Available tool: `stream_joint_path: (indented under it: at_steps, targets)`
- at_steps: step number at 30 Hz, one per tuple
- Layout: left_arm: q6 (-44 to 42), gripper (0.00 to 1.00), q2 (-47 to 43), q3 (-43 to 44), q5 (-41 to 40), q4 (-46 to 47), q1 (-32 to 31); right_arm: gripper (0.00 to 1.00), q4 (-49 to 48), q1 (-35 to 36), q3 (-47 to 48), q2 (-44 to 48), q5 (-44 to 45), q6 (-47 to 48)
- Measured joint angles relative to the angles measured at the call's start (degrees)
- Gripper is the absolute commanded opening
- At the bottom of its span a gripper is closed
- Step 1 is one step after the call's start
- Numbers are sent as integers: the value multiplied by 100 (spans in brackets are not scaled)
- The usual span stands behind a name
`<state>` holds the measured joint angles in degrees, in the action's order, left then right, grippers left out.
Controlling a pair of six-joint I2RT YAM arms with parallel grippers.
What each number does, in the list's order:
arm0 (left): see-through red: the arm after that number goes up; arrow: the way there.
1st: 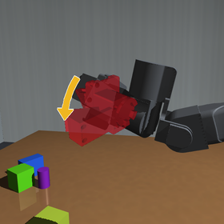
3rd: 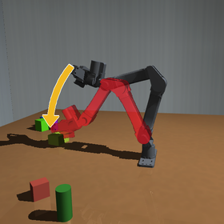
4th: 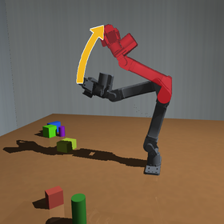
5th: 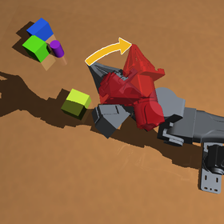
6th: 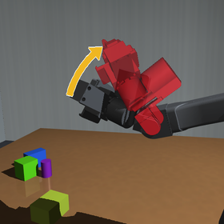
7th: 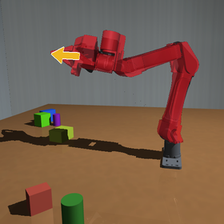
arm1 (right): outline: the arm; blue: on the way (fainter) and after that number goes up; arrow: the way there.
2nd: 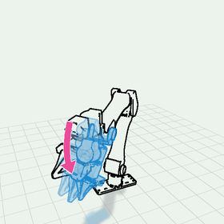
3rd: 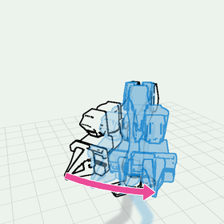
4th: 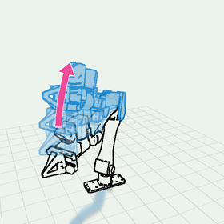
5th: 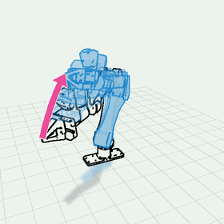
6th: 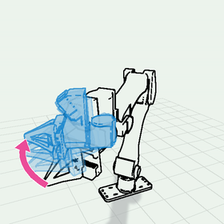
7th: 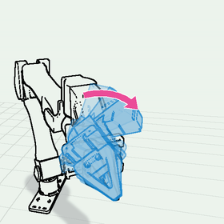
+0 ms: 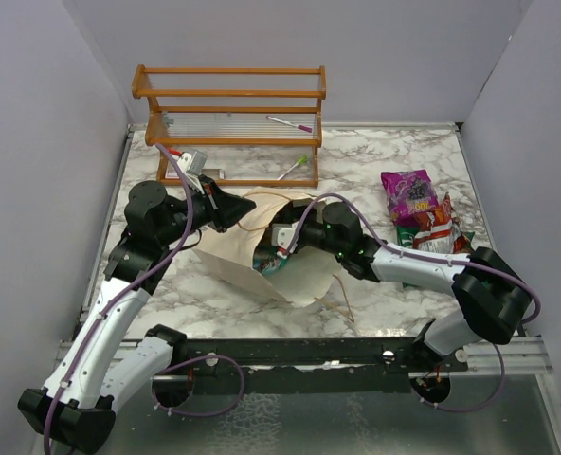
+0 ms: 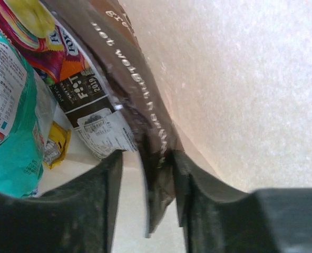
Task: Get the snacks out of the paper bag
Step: Take out the snack from the paper bag.
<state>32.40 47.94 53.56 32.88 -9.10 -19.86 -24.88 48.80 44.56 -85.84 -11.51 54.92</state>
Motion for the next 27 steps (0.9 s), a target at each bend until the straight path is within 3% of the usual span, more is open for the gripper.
stream_joint_path:
  at_steps: [8,16,27]
  targets:
    - [-26,0,0,2,-37,-39,0,2,-4,20,96,-31,-164,-330]
    - [-44,0,0,42,-262,-162,0,1,138,74,111,170,-297,-1178]
    - [-44,0,-4,44,-717,-378,-2,1,299,81,-212,1576,-317,-2743]
